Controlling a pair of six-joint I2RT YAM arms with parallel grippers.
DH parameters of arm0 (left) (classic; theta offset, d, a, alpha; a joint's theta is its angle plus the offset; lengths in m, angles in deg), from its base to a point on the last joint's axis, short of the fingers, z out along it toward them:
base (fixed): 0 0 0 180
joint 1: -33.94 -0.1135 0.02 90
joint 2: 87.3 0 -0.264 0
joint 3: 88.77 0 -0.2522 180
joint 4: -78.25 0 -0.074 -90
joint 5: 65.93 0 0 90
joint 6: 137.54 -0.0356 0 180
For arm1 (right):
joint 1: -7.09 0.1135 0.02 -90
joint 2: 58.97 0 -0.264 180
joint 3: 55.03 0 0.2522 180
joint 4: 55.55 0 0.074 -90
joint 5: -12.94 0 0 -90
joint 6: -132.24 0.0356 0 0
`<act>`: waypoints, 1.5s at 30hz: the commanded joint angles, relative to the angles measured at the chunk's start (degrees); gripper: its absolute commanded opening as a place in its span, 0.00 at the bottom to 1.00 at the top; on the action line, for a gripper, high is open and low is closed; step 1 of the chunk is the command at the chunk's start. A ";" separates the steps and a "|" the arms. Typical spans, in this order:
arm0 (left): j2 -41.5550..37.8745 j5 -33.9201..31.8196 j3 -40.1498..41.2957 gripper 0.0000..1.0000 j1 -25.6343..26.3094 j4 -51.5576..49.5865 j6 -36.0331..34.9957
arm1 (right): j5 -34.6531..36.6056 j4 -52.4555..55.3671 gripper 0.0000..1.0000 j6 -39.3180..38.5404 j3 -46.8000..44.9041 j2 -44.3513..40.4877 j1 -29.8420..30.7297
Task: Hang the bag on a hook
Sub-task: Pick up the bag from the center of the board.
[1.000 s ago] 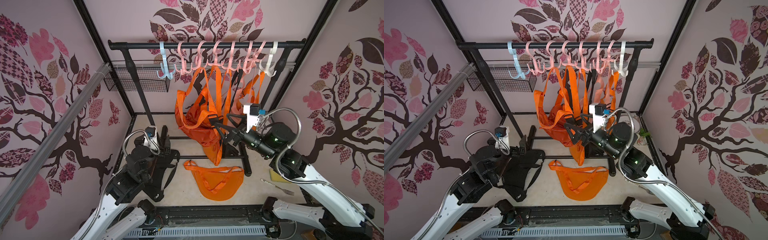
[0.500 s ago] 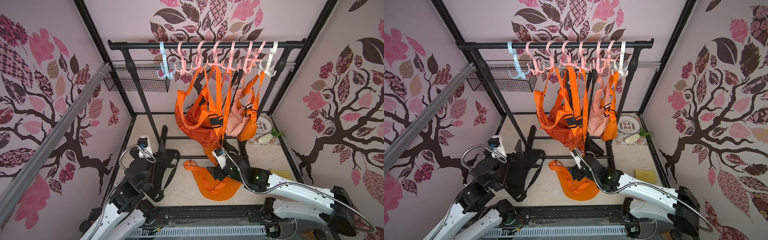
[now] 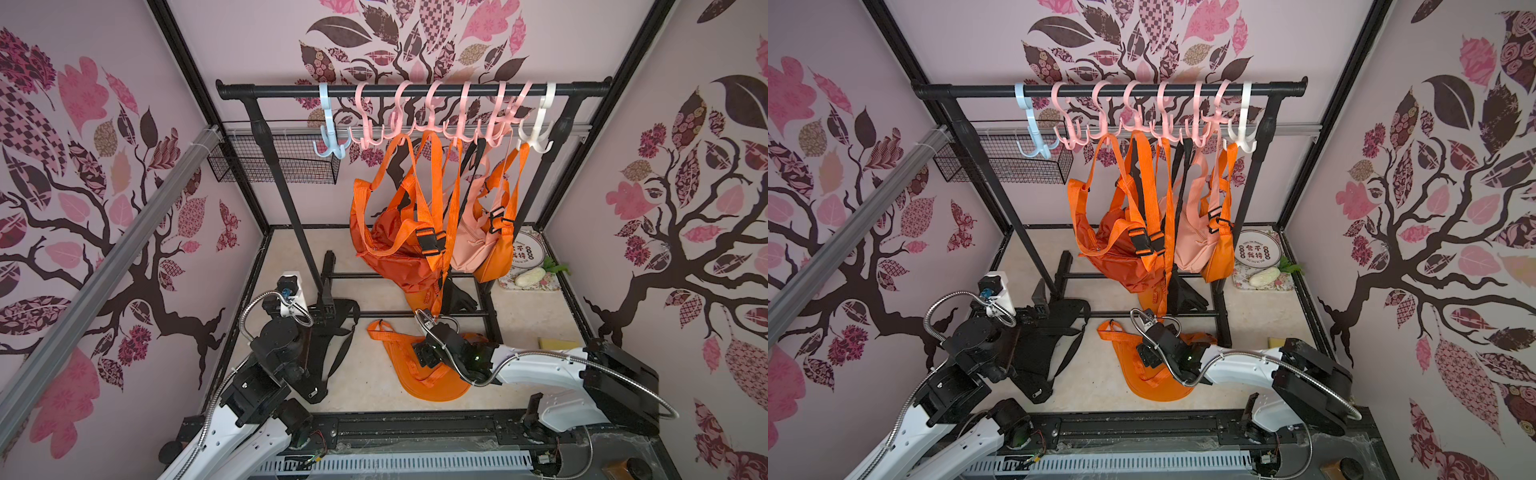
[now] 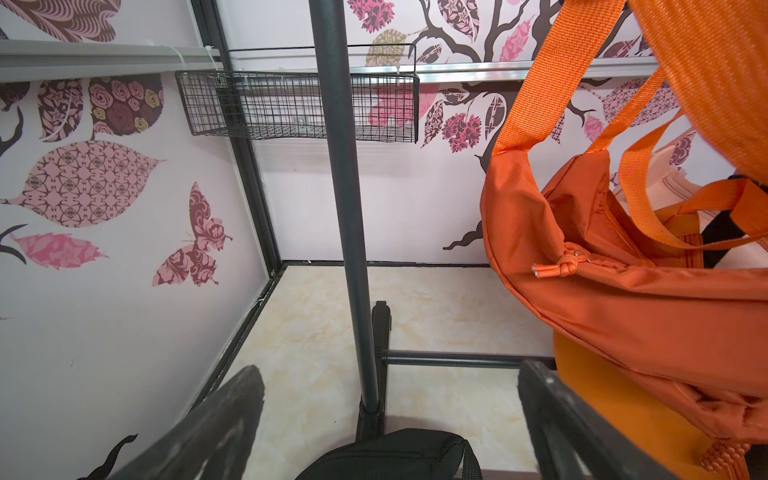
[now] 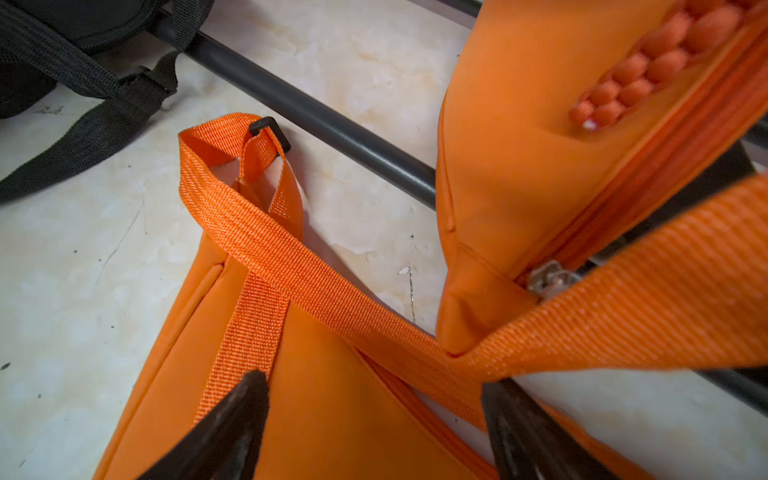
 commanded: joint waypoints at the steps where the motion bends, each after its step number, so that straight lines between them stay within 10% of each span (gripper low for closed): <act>1: -0.10 -0.04 1.37 0.98 0.29 2.10 -0.09 | 1.56 -5.97 0.84 -1.60 -0.49 3.27 1.49; 20: 0.25 0.65 1.41 0.98 0.24 2.22 -0.39 | 12.42 -13.39 0.75 -4.15 3.39 16.90 2.17; 38: -0.57 0.79 1.47 0.98 0.42 2.11 -0.41 | 7.78 -15.52 0.74 -7.69 10.60 26.57 2.21; 45: -0.75 0.84 1.48 0.98 0.72 1.98 -0.65 | 3.53 -16.18 0.29 -8.31 11.74 26.59 2.24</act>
